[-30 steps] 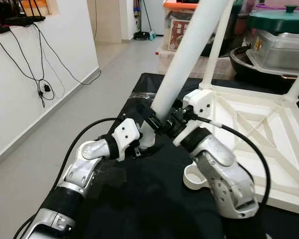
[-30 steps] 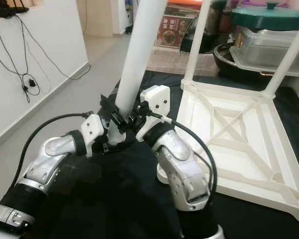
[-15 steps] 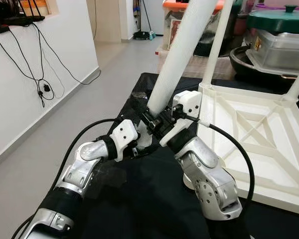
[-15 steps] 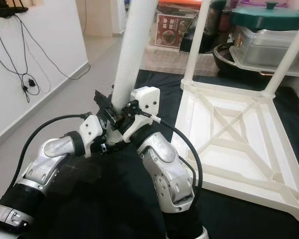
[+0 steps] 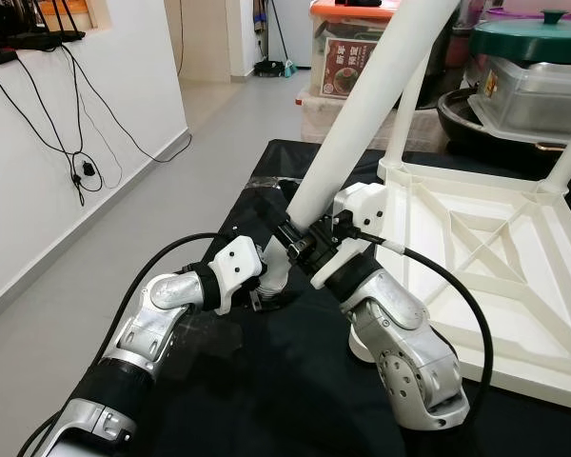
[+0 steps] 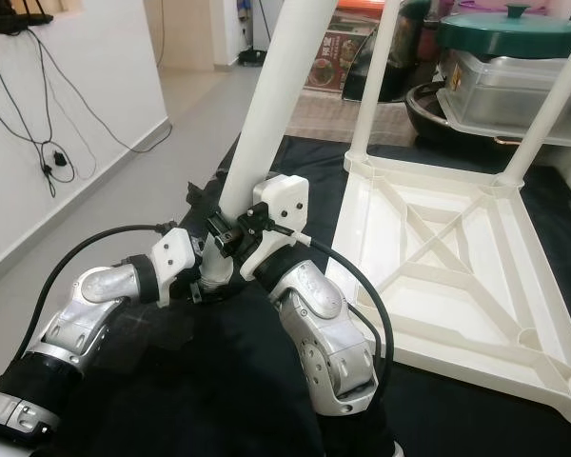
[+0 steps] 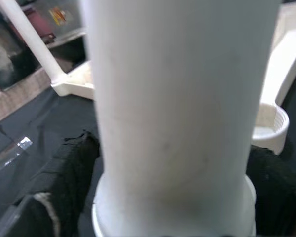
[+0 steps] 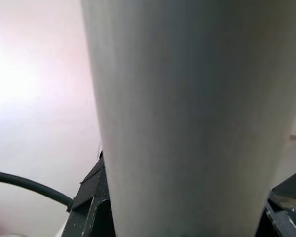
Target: Building children table
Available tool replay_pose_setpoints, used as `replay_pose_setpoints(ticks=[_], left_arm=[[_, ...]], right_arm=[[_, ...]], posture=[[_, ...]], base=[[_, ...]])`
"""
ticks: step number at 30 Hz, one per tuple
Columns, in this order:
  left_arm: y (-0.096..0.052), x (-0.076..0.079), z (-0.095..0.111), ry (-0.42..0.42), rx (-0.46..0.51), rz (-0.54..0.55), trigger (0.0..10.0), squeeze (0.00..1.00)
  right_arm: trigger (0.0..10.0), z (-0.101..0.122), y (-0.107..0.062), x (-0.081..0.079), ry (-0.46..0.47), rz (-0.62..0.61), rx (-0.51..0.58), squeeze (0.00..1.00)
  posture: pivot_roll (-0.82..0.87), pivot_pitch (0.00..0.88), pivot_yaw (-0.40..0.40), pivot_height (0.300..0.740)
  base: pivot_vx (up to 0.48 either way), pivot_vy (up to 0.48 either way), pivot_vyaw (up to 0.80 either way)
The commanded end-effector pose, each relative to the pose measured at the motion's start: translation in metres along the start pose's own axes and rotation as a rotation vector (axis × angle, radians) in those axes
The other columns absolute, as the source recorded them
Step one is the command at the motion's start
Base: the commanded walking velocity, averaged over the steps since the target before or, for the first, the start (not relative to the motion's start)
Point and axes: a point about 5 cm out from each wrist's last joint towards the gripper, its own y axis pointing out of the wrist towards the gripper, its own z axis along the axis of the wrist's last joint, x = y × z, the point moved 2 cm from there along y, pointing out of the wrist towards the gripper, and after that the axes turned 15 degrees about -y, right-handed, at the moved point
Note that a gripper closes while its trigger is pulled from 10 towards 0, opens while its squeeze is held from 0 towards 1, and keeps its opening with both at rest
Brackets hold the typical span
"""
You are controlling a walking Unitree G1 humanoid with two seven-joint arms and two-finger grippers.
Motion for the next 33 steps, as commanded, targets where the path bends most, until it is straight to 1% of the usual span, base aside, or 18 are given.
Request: replay_pose_setpoints(ticks=[1, 2, 5, 6, 9, 11, 12, 13, 15, 16, 17, 18, 21, 24, 25, 27, 31, 33], left_arm=[[0.003, 0.0, 0.006, -0.02, 0.035, -0.014, 10.0, 1.0], [0.003, 0.0, 0.006, -0.02, 0.035, -0.014, 10.0, 1.0], [-0.008, -0.003, 0.016, -0.039, 0.088, 0.005, 10.0, 1.0], [-0.008, -0.003, 0.016, -0.039, 0.088, 0.005, 10.0, 1.0], [-0.016, -0.003, 0.021, -0.058, 0.101, 0.009, 10.0, 1.0], [-0.017, -0.002, 0.021, -0.061, 0.101, 0.007, 10.0, 1.0], [-0.028, 0.009, 0.015, -0.093, 0.058, -0.053, 10.0, 1.0], [-0.033, 0.016, 0.012, -0.122, 0.042, -0.083, 10.0, 1.0], [-0.033, 0.016, 0.012, -0.122, 0.042, -0.083, 10.0, 1.0], [-0.039, 0.022, 0.008, -0.15, 0.028, -0.091, 10.0, 0.0], [-0.042, 0.022, 0.007, -0.153, 0.02, -0.077, 10.0, 0.0], [-0.042, 0.022, 0.007, -0.153, 0.02, -0.077, 10.0, 0.0], [-0.047, 0.019, 0.004, -0.151, 0.008, -0.04, 10.0, 0.0], [-0.063, -0.002, -0.004, -0.124, -0.018, 0.142, 10.0, 0.0], [-0.063, -0.002, -0.004, -0.124, -0.018, 0.142, 10.0, 0.0], [-0.07, -0.01, -0.006, -0.128, -0.012, 0.217, 10.0, 0.0], [-0.073, -0.01, -0.004, -0.147, -0.008, 0.236, 10.0, 0.0], [-0.08, -0.011, -0.008, -0.151, -0.021, 0.281, 10.0, 0.0]], right_arm=[[0.0, 0.006, 0.001, -0.004, 0.005, 0.016, 0.035, 0.0], [0.0, 0.006, 0.001, -0.004, 0.005, 0.016, 0.035, 0.0], [0.0, 0.003, -0.003, 0.012, -0.042, -0.018, 0.02, 0.0], [0.0, 0.003, -0.003, 0.012, -0.042, -0.018, 0.02, 0.0], [0.0, 0.001, -0.006, 0.03, -0.085, -0.049, -0.001, 0.0], [0.0, 0.001, -0.007, 0.033, -0.092, -0.054, -0.004, 0.0], [0.0, 0.0, -0.013, 0.055, -0.155, -0.08, -0.043, 0.0], [0.0, -0.001, -0.018, 0.07, -0.199, -0.091, -0.071, 0.0], [0.0, -0.001, -0.018, 0.07, -0.199, -0.091, -0.071, 0.0], [0.0, -0.002, -0.026, 0.089, -0.257, -0.105, -0.112, 0.0], [0.0, -0.002, -0.03, 0.099, -0.285, -0.112, -0.132, 0.0], [0.0, -0.002, -0.03, 0.099, -0.285, -0.112, -0.132, 0.0], [0.0, -0.001, -0.035, 0.111, -0.318, -0.118, -0.156, 0.0], [0.0, 0.003, -0.05, 0.13, -0.378, -0.083, -0.207, 0.0], [0.0, 0.003, -0.05, 0.13, -0.378, -0.083, -0.207, 0.0], [0.0, 0.004, -0.058, 0.132, -0.388, -0.042, -0.225, 0.0], [0.0, 0.003, -0.061, 0.132, -0.394, -0.012, -0.231, 0.0], [0.0, -0.003, -0.072, 0.124, -0.388, 0.071, -0.273, 0.0]], posture=[[0.06, 0.0, -0.018, 0.74], [0.06, 0.0, -0.018, 0.74], [0.08, 0.0, -0.023, 0.74], [0.08, 0.0, -0.023, 0.74], [0.07, 0.0, -0.024, 0.74], [0.07, 0.0, -0.024, 0.74], [0.07, 0.0, -0.026, 0.74], [0.07, 0.0, -0.032, 0.74], [0.07, 0.0, -0.032, 0.74], [0.08, 0.0, -0.042, 0.74], [0.09, 0.0, -0.044, 0.74], [0.09, 0.0, -0.044, 0.74], [0.09, 0.0, -0.045, 0.74], [0.09, 0.0, -0.047, 0.74], [0.09, 0.0, -0.047, 0.74], [0.09, 0.0, -0.048, 0.74], [0.08, 0.0, -0.046, 0.74], [0.08, 0.0, -0.054, 0.74]], base=[[0.0, 0.0, 0.0], [0.0, 0.0, 0.0], [0.0, 0.0, 0.0], [0.0, 0.0, 0.0], [0.0, 0.0, 0.0], [0.0, 0.0, 0.0], [0.0, 0.0, 0.0], [0.0, 0.0, 0.0], [0.0, 0.0, 0.0], [0.0, 0.0, 0.0], [0.0, 0.0, 0.0], [0.0, 0.0, 0.0], [0.0, 0.0, 0.0], [0.0, 0.0, 0.0], [0.0, 0.0, 0.0], [0.0, 0.0, 0.0], [0.0, 0.0, 0.0], [0.0, 0.0, 0.0]])
